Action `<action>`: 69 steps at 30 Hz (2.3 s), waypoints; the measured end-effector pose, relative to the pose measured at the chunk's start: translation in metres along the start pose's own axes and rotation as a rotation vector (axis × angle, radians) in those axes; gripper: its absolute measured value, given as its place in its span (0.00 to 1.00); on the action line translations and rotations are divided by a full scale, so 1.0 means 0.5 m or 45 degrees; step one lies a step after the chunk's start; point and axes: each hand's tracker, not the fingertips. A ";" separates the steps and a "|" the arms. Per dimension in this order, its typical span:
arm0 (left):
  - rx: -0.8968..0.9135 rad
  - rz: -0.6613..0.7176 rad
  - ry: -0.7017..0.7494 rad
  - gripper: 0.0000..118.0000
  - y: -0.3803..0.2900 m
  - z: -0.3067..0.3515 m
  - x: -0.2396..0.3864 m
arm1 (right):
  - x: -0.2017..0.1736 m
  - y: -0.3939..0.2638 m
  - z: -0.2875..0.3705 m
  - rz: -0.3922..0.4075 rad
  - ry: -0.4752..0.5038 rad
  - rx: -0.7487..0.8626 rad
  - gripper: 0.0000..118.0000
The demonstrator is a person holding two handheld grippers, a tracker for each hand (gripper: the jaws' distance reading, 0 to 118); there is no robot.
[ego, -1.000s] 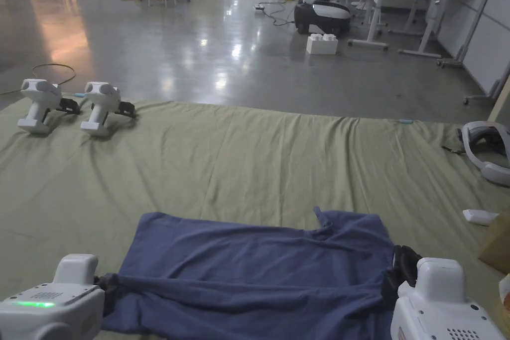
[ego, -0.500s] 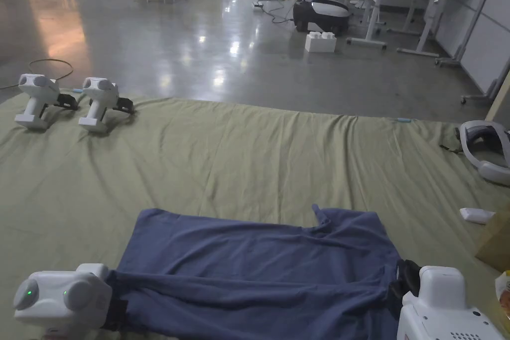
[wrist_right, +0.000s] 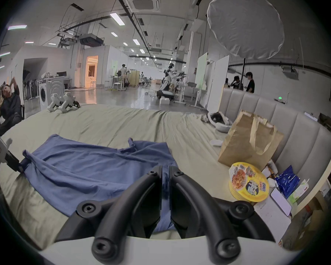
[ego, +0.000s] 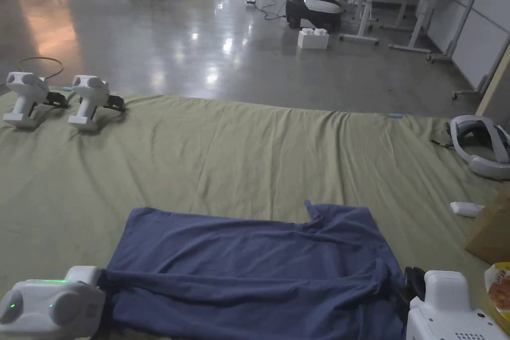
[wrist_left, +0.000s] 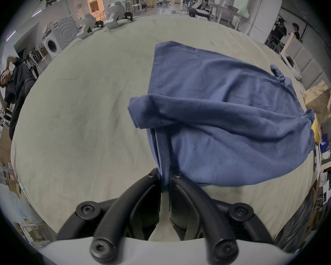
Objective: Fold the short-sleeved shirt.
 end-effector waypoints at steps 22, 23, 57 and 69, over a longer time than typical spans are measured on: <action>0.088 0.001 -0.018 0.08 -0.013 -0.098 -0.109 | 0.056 -0.125 -0.256 -0.021 0.195 -0.900 0.61; 0.084 0.004 -0.018 0.08 -0.015 -0.101 -0.111 | 0.051 -0.122 -0.249 0.001 0.167 -0.862 0.60; 0.025 0.008 -0.087 0.08 -0.167 0.156 -0.039 | 0.064 -0.158 0.016 0.108 0.184 -0.915 0.12; -0.026 0.017 -0.043 0.12 -0.200 0.089 -0.038 | 0.035 -0.151 0.030 0.211 0.093 -0.847 0.22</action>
